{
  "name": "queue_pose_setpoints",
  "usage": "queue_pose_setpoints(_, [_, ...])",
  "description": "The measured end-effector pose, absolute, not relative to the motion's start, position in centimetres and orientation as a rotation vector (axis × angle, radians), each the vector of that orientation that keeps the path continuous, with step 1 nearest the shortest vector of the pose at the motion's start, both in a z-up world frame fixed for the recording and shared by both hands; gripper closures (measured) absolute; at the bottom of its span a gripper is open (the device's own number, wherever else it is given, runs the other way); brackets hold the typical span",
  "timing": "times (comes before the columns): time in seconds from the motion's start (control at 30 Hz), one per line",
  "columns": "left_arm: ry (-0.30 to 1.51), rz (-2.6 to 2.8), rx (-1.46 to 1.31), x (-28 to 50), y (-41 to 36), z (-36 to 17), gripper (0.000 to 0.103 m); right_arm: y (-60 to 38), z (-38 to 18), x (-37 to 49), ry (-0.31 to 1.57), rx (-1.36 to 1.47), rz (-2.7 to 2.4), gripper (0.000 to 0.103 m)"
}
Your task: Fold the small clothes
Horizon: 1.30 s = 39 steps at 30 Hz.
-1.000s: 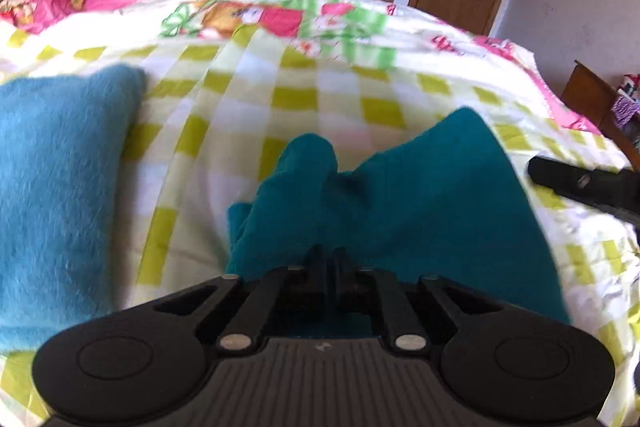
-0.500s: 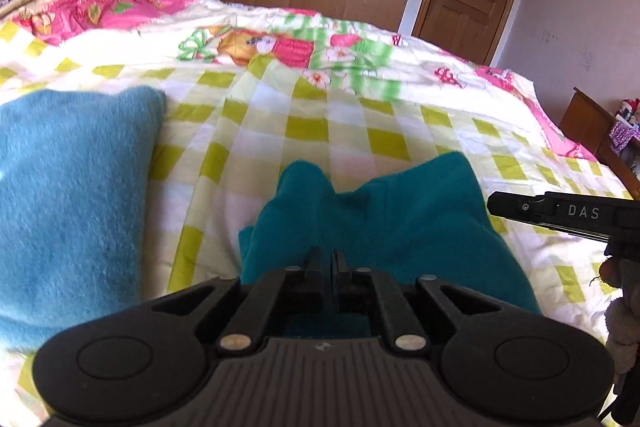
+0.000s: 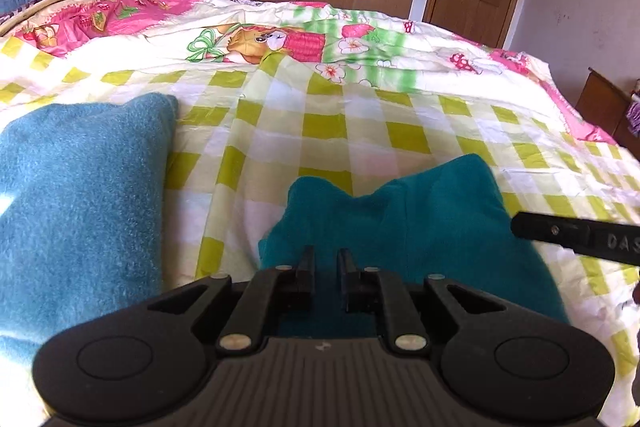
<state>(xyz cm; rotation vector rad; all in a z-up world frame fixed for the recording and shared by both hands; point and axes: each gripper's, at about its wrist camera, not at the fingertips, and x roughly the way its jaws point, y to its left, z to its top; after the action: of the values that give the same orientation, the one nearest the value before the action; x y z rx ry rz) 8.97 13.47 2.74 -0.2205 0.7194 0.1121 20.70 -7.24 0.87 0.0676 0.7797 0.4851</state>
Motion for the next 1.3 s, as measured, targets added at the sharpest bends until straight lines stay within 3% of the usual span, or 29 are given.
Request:
queue_pose_setpoints(0.1, [0.7, 0.051, -0.202, 5.3, 12.5, 4.2, 0.068, -10.0, 2.9, 16.9, 0.776, 0.1, 0.516, 0.077])
queue_pose_setpoints(0.17, [0.725, 0.003, -0.207, 3.3, 11.6, 3.9, 0.059, -11.6, 3.0, 14.2, 0.803, 0.113, 0.524, 0.068])
queue_pose_setpoints(0.23, [0.779, 0.009, -0.186, 2.4, 10.7, 2.6, 0.059, -12.7, 2.5, 12.0, 0.822, 0.114, 0.525, 0.053])
queue_pose_setpoints(0.4, [0.819, 0.067, -0.159, 1.7, 10.6, 1.3, 0.058, -12.6, -2.6, 11.9, 0.981, 0.18, 0.495, 0.053])
queue_pose_setpoints(0.5, [0.79, 0.04, -0.141, 0.9, 10.9, 2.2, 0.057, -13.4, -1.1, 11.2, 0.944, 0.229, 0.493, 0.052])
queue_pose_setpoints(0.6, [0.845, 0.041, -0.147, 1.7, 10.8, 0.0, 0.056, -14.0, -0.2, 10.4, 0.877, 0.198, 0.503, 0.043])
queue_pose_setpoints(0.7, [0.852, 0.052, -0.106, 1.8, 10.0, -0.7, 0.055, -13.4, -2.7, 11.6, 0.973, 0.231, 0.529, 0.042])
queue_pose_setpoints(0.8, [0.856, 0.046, -0.121, 2.0, 10.1, -0.8, 0.057, -12.7, -4.9, 12.5, 1.044, 0.329, 0.564, 0.031])
queue_pose_setpoints(0.87, [0.864, 0.042, -0.153, 2.4, 10.2, -1.0, 0.058, -12.2, -5.0, 12.9, 1.036, 0.32, 0.574, 0.034])
queue_pose_setpoints(0.93, [0.864, 0.037, -0.18, 2.9, 10.0, -1.0, 0.058, -12.2, -4.8, 13.1, 1.038, 0.333, 0.578, 0.05])
queue_pose_setpoints(1.0, [0.863, -0.009, -0.192, 3.9, 8.8, -0.9, 0.058, -13.2, -4.5, 13.3, 1.029, 0.355, 0.586, 0.058])
queue_pose_setpoints(1.2, [0.853, -0.164, -0.133, 9.9, 1.7, -1.0, 0.058, -18.7, -2.8, 15.8, 0.986, 0.312, 0.445, 0.059])
queue_pose_setpoints(1.3, [0.843, -0.177, -0.096, 12.0, -0.9, -0.6, 0.057, -21.5, -2.1, 17.8, 0.955, 0.265, 0.342, 0.053])
